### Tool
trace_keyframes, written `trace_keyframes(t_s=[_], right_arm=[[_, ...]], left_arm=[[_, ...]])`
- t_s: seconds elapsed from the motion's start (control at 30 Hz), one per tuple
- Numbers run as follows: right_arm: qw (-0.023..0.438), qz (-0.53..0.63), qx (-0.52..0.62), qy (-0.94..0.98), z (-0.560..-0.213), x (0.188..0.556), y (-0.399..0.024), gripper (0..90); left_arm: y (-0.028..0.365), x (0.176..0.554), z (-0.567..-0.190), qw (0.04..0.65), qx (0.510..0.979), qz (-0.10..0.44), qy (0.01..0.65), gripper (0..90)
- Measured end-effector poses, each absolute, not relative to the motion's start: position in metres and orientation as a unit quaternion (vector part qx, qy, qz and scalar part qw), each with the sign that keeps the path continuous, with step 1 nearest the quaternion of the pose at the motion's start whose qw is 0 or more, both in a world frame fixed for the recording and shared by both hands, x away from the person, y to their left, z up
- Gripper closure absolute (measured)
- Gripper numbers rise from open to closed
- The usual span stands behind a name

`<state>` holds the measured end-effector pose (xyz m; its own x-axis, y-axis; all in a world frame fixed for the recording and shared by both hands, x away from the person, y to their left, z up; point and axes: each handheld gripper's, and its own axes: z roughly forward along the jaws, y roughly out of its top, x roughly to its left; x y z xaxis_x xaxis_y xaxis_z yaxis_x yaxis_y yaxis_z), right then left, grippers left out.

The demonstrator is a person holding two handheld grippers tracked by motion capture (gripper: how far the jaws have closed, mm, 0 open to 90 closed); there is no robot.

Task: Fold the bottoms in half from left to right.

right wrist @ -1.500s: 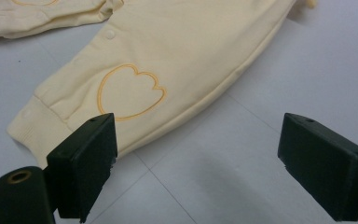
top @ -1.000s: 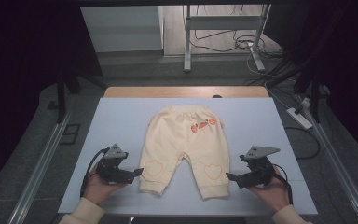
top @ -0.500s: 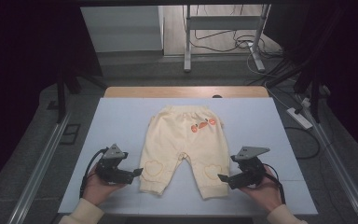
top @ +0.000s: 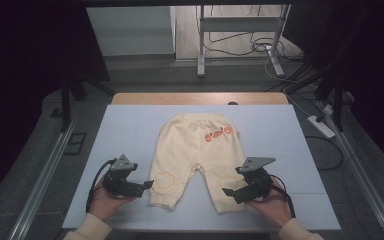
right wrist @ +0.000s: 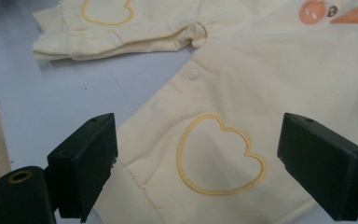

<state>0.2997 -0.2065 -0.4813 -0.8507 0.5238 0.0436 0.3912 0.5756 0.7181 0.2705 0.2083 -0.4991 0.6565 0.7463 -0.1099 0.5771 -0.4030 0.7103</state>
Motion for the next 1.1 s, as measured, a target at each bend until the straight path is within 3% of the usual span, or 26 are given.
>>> trace_keyframes(t_s=[1.1], right_arm=[[0.053,0.386,0.209,0.897,-0.487,0.296,-0.145,12.9]], left_arm=[[0.209,0.273,-0.499,0.378,0.825,0.116,0.405,11.4]])
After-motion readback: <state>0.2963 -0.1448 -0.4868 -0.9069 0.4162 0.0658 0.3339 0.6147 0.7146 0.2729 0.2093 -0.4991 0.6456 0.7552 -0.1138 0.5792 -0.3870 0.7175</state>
